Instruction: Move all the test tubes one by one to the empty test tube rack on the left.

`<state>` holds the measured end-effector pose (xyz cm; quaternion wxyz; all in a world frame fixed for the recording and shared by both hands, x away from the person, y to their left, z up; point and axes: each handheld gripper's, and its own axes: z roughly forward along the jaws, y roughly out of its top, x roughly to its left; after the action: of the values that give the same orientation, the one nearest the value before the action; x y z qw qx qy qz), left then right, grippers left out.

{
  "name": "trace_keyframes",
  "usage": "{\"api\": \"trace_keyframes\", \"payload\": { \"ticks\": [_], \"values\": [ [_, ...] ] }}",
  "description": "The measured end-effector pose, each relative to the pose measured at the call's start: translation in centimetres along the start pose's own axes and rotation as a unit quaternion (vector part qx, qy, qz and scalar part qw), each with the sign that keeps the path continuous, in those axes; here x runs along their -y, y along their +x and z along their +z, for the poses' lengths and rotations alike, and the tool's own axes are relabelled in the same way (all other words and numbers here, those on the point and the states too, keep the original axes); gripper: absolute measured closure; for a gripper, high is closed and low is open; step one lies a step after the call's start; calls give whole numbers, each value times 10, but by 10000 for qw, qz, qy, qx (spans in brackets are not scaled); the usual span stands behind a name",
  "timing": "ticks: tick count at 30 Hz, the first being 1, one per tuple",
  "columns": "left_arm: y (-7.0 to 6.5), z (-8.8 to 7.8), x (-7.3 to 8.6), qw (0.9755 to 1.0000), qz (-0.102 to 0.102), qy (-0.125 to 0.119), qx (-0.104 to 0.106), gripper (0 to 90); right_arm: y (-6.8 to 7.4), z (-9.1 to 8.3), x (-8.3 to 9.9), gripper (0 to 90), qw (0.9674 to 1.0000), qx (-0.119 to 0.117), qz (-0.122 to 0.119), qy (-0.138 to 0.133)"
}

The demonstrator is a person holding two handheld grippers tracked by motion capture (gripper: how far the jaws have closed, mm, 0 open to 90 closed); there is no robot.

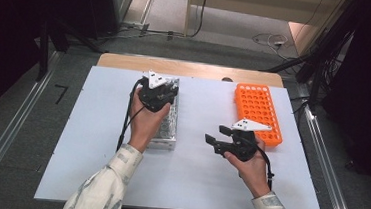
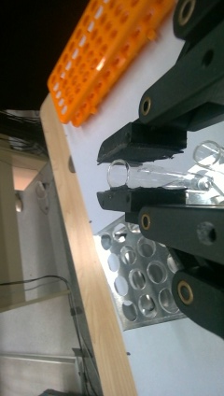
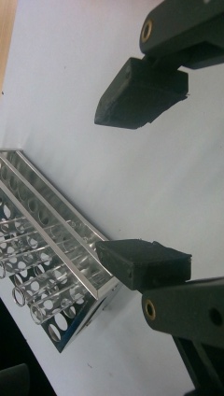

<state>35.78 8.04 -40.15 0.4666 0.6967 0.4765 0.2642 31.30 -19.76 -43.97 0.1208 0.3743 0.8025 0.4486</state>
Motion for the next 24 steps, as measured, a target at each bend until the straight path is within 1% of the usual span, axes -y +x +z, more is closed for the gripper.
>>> {"api": "trace_keyframes", "payload": {
  "ticks": [5,7,11,14,17,19,24],
  "values": [
    [-2,7,9,9997,34,242,-19,764,-1,0,0,319,10000,8,-1,-12],
    [-2,10,12,9992,54,397,-51,764,-1,0,0,319,10000,9,-8,-9],
    [-2,14,17,9983,51,571,-45,762,0,0,1,319,10000,14,-3,15],
    [-2,14,17,9984,13,563,-28,752,0,1,1,319,10000,11,-13,22],
    [-2,13,17,9984,-35,559,5,696,0,1,1,318,10000,8,-11,17],
    [-1,12,16,9985,-50,537,17,688,0,1,1,317,10000,6,-3,10],
    [1,7,14,9988,-209,422,116,644,-1,1,2,316,10000,0,-4,16]
  ]
}}
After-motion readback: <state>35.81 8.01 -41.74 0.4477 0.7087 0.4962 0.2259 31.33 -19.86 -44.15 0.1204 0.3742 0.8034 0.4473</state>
